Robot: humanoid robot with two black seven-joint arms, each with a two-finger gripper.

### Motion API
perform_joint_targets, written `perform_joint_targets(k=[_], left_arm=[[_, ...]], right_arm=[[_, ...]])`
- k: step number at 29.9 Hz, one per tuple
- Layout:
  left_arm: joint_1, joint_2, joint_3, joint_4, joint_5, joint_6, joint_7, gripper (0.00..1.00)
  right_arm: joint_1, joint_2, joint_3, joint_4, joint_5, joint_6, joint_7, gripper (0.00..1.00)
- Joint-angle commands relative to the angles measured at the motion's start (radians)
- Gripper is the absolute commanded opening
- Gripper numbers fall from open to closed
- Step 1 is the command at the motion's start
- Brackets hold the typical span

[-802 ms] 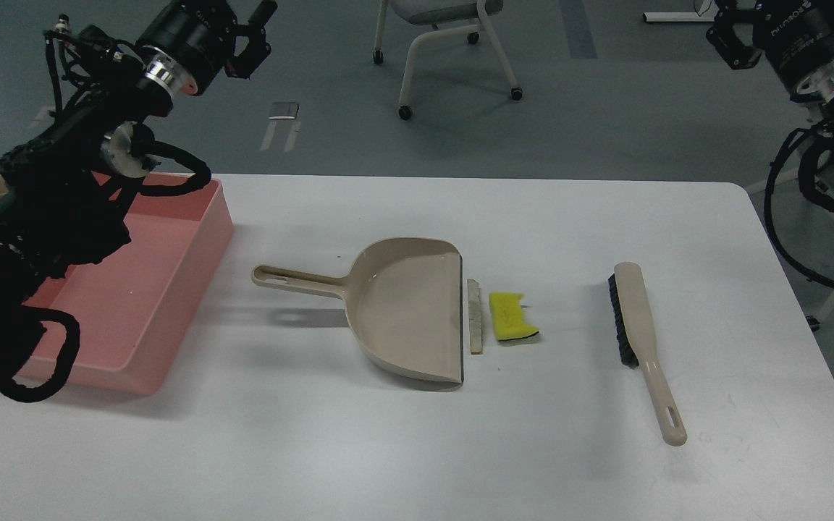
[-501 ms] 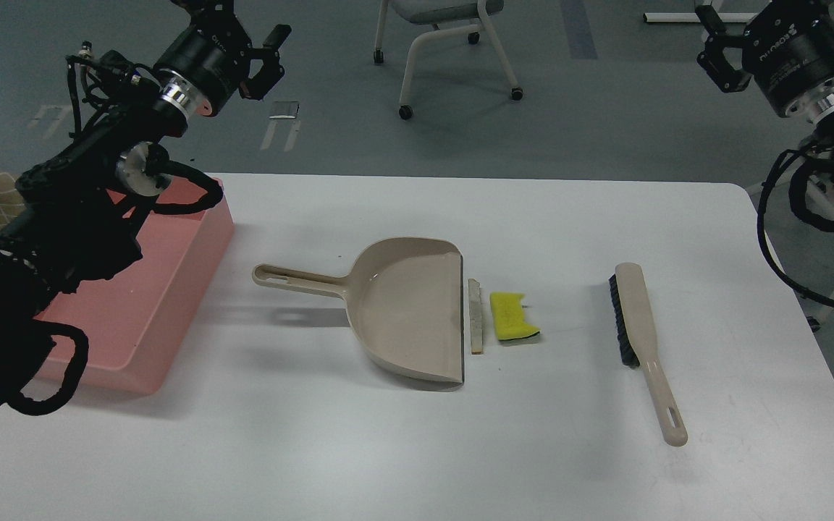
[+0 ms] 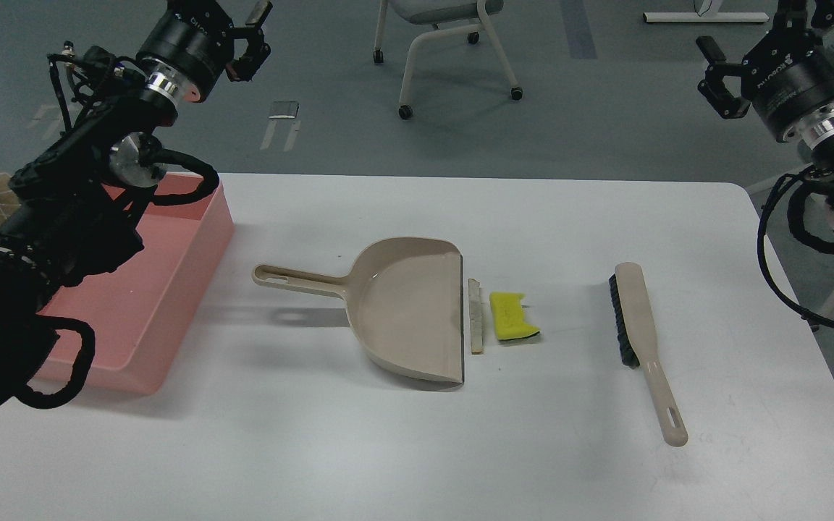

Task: Sweep and dump garbage into bin
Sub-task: 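Raise the left arm up from beside the pink bin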

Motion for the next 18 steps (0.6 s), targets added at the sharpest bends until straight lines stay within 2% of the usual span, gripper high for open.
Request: perform_joint_targets(k=[1,4,9,12,18], left_arm=[[-0.002,-0.001,0.009,-0.013,0.002,0.0,0.045,1.0],[0.013,-0.002,0.021,-0.03,0.02,0.0,0.108,1.0],[0.013,0.019,0.09,-0.088,0.123,0.0,0.098,1.0],[0.016,0.021,0.084,-0.106,0.129,0.0,0.088,1.0],[0.044,0.022,0.087,-0.231,0.14,0.0,0.09,1.0]], right_arm=[[-0.01,-0.003,-0.001,0.007,-0.004,0.0,0.006,1.0],[-0.007,-0.003,-0.001,0.007,-0.004,0.0,0.008,1.0],[-0.009,0.0,-0.001,0.005,-0.006,0.0,0.018,1.0],[-0.012,0.0,-0.003,0.005,-0.006,0.0,0.029,1.0],[-0.023,-0.01,-0.001,0.009,-0.006,0.0,0.045,1.0]])
